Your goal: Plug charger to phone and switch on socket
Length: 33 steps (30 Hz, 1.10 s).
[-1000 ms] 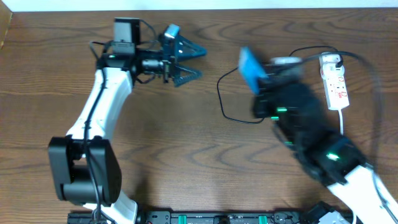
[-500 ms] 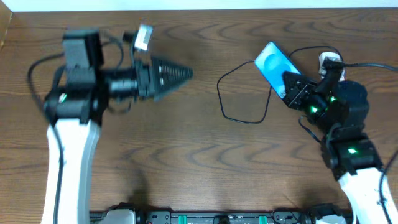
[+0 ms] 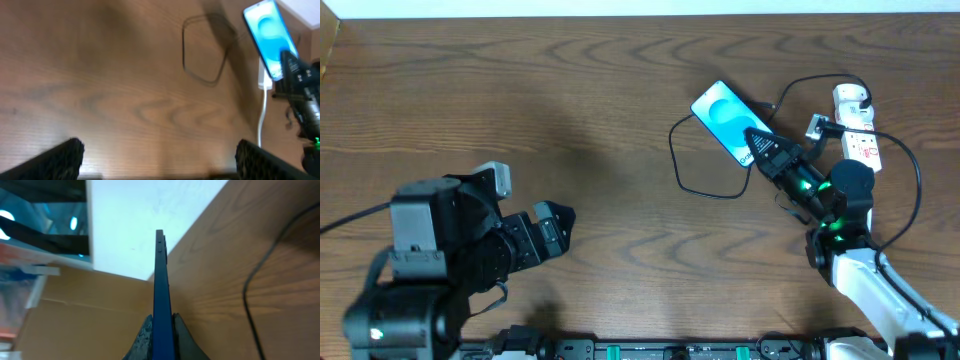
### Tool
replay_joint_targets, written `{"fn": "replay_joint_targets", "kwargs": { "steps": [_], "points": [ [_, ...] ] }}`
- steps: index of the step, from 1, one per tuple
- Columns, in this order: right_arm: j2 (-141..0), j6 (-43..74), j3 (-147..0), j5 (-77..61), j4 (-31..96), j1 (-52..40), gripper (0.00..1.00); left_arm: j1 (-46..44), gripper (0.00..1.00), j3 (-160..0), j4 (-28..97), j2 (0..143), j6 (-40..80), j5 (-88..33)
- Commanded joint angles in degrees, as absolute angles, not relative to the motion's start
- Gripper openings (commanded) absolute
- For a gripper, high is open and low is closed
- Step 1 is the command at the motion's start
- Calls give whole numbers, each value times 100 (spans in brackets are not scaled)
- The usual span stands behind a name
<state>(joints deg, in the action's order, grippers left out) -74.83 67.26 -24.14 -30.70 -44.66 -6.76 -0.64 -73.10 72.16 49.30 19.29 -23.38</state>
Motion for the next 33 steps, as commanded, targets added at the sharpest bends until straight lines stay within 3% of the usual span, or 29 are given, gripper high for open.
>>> {"fn": "replay_joint_targets", "kwargs": {
  "steps": [1,6,8,12,15,19,24,33],
  "points": [
    [-7631,7227,-2462,-3275,-5002,-746,1,-73,96,-6451,6528,4781,2423,-1942],
    [-7675,7227,-2462,-3448,-5203,-803,1,-73,96,-4668,4123,4847,3854,-2349],
    [-7675,7227,-2462,-3496,-5199,-803,1,-73,100,-3942,2676,5057,4713,-2969],
    [-7675,7242,-2462,-3590,-5181,-803,1,-73,98,-2786,-869,5876,6678,-4316],
    [-7675,7242,-2462,-3618,-5181,-803,1,-75,98,-2405,-3079,6683,7736,-4995],
    [-7675,7244,-2462,-3570,-5157,-862,1,-285,98,-2386,-5006,7594,8333,-5494],
    [-7690,7655,-2462,-3089,-5116,-1286,1,-906,98,-2386,-6600,8182,8396,-5465],
    [-7688,7907,-2462,-2051,-5122,-2305,1,-1284,98,-2386,-6718,8230,8567,-5096]
  ]
}}
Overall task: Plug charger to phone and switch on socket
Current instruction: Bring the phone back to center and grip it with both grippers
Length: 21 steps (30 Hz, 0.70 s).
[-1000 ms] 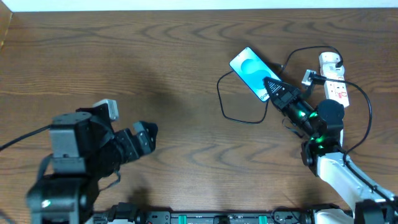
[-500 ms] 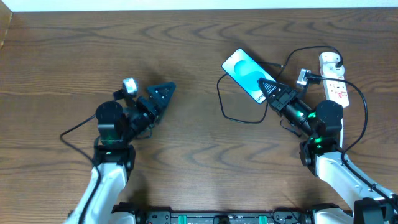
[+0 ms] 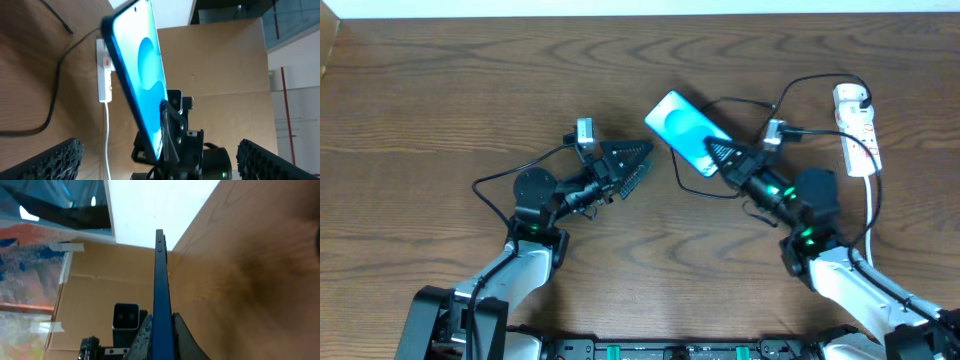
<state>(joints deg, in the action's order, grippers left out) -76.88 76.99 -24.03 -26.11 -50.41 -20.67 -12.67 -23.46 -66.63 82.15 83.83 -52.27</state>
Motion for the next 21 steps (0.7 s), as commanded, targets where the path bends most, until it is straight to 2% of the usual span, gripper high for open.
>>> {"fn": "replay_joint_targets", "kwargs": {
  "steps": [1,16,18,19,21],
  "points": [
    [-7688,7905,-2462,-1940,-5122,-2394,1,-1284,98,-2386,-6718,8230,8678,-5026],
    [-7690,8036,-2464,-687,-5142,-3441,1,-1719,99,-2386,-6718,8230,9507,-3892],
    [-7690,8036,-2464,-589,-5135,-3511,1,-1747,94,-2386,-6720,8230,9509,-3892],
    [-7690,8036,-2464,-591,-5129,-3533,1,-1745,86,-2386,-6720,8230,9509,-3892],
    [-7690,8036,-2464,-596,-5118,-3573,1,-1745,82,-2386,-6720,8230,9509,-3859]
  ]
}}
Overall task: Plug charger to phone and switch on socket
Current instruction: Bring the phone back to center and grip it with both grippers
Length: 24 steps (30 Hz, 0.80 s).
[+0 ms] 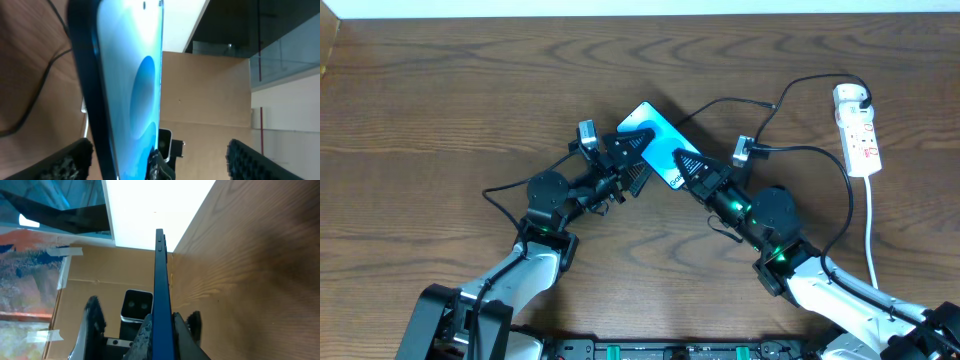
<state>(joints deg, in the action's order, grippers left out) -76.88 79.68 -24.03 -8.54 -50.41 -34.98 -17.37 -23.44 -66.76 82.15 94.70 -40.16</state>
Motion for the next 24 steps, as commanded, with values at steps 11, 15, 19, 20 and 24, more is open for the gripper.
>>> {"fn": "replay_joint_targets", "kwargs": {
  "steps": [11,15,19,20,24],
  "points": [
    [-7690,8774,-2464,-716,-4748,-3610,1,-1745,62,-2386,-6720,8230,9507,-3354],
    [-7690,8785,-2464,-766,-4748,-3638,1,-1745,52,-2386,-6720,8230,9507,-3358],
    [-7690,8785,-2464,-764,-4753,-3741,1,-1745,48,-2386,-6720,8230,9507,-3354],
    [-7690,8783,-2464,-762,-4748,-3778,1,-1745,48,-2386,-6720,8230,9507,-3354],
    [-7690,8785,-2464,-762,-4751,-3931,1,-1745,48,-2386,-6720,8230,9507,-3354]
  ]
}}
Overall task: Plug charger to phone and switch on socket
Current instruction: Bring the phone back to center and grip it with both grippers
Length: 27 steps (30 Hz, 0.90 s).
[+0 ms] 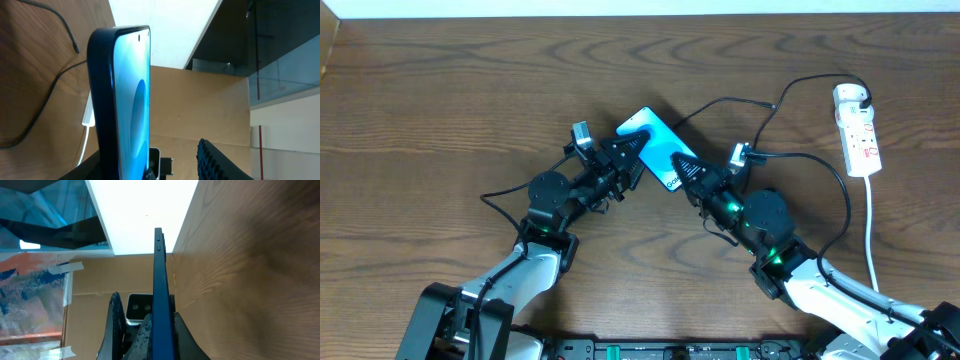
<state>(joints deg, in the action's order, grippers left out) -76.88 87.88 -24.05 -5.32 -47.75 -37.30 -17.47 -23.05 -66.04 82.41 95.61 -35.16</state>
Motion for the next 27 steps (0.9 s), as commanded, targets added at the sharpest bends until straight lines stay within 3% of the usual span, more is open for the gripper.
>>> {"fn": "replay_joint_targets", "kwargs": {
  "steps": [1,11,23,27],
  "points": [
    [-7690,8783,-2464,-762,-4748,-3957,1,-1745,47,-2386,-6720,8230,9507,-3354],
    [-7690,8779,-2464,-958,-4735,-4060,1,-1745,38,-2386,-6718,8230,9502,-3356],
    [-7690,8761,-2464,-1004,-4731,-4248,1,-1745,12,-2386,-6718,8230,9502,-3356],
    [-7690,8759,-2464,-1002,-4681,-4322,3,-1745,8,-2386,-6718,8230,9502,-3361]
  ]
}}
